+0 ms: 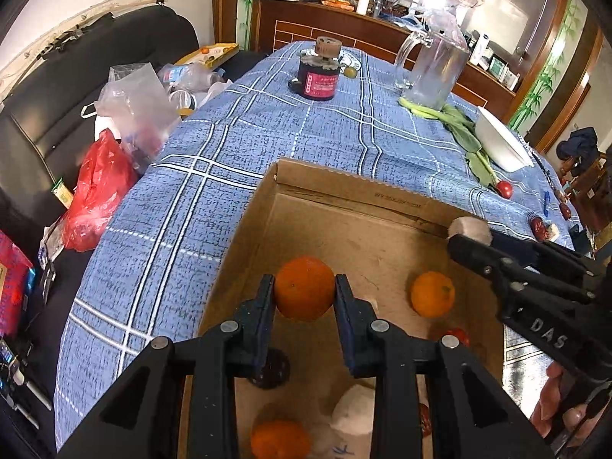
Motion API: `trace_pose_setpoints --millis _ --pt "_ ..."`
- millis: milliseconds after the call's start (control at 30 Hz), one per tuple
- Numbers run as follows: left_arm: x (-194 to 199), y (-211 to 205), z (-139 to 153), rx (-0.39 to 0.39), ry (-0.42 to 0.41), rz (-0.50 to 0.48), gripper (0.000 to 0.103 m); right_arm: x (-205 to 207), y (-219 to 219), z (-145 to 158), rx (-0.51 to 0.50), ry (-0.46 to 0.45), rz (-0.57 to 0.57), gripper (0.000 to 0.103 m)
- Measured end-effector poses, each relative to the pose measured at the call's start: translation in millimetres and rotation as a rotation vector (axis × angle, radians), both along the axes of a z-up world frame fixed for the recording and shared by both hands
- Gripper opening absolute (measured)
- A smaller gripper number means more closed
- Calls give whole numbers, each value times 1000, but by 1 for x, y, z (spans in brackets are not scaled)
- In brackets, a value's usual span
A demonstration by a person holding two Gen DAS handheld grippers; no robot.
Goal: Organize fruits
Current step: 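Open the right gripper over the tray while the left gripper releases the tangerine there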
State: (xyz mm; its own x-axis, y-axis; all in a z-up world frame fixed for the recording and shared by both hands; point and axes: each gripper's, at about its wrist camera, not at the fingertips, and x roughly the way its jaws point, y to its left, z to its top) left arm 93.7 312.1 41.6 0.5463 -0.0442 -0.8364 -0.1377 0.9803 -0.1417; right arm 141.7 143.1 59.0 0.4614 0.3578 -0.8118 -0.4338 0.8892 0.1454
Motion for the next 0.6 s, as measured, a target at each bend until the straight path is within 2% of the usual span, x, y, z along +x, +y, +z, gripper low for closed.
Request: trace_pose_setpoints --millis 300,600 --pt "14 0 -18 0 36 -12 29 14 6 -25 -39 42 -3 40" --pt "16 -3 -23 15 43 -11 30 15 9 -28 -83 22 -7 40"
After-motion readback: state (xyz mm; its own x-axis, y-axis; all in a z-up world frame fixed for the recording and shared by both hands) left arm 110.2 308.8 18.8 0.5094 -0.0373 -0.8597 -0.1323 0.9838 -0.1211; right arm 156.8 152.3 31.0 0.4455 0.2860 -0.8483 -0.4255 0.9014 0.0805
